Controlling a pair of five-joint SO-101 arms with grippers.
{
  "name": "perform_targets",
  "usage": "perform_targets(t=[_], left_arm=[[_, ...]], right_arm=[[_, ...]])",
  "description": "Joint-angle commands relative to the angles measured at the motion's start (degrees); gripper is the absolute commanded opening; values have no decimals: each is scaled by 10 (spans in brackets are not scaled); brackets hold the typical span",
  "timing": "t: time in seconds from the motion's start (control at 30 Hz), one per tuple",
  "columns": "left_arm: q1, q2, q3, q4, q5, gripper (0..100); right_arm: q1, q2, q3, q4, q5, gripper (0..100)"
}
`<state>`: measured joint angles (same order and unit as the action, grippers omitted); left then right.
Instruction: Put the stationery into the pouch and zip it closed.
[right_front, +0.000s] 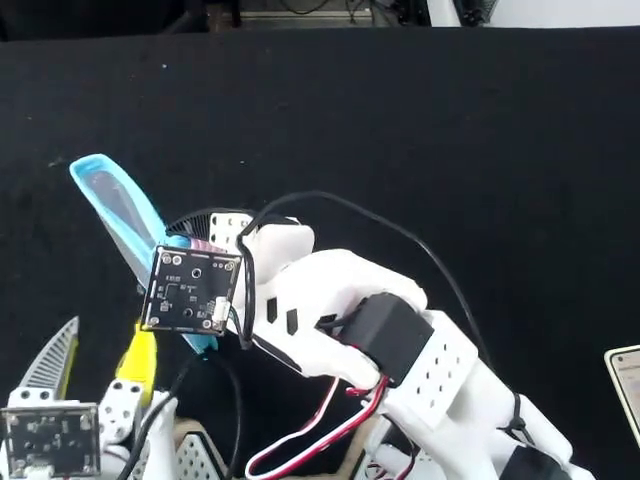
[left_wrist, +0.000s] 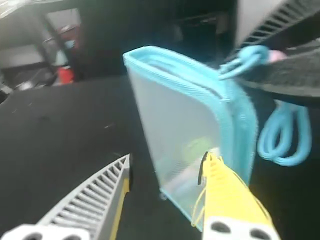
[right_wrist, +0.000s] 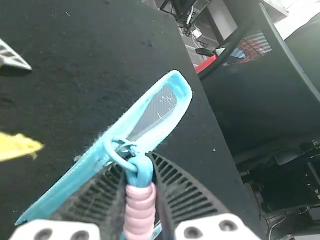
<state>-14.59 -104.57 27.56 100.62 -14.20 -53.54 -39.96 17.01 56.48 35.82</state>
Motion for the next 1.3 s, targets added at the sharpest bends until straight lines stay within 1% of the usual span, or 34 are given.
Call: perform_targets(t=[0.0, 0.1, 0.17, 0.23, 0.4, 0.47, 0.53, 0.77, 0.83, 0.93, 1.0, 1.13, 1.27], left_arm=[[118, 1, -4, 3, 46, 234], [196, 4, 4, 0, 88, 234], [222, 3, 22, -14, 91, 234], [225, 3, 51, -38, 91, 234], [186, 3, 153, -134, 90, 235], [167, 3, 174, -167, 90, 235], [148, 3, 178, -183, 90, 235], [80, 2, 203, -182, 89, 235], [68, 2, 204, -181, 77, 234], [62, 2, 200, -178, 44, 230], [63, 1, 191, -161, 33, 230], [67, 1, 167, -133, 33, 230], [65, 1, 170, -138, 35, 230]], right_arm=[[0, -15, -3, -11, 3, 11], [0, -15, -3, -11, 3, 11], [0, -15, -3, -11, 3, 11], [0, -16, -3, -11, 3, 11], [0, -15, -3, -11, 3, 11], [9, -15, -3, -12, 3, 11], [19, -15, 0, -16, 4, 11], [19, -15, 2, -16, 4, 11], [19, -15, 2, -16, 4, 11], [19, -15, 2, -16, 4, 11], [19, -15, 2, -16, 4, 11], [18, -15, 2, -16, 4, 11], [18, -15, 3, -13, 4, 11]])
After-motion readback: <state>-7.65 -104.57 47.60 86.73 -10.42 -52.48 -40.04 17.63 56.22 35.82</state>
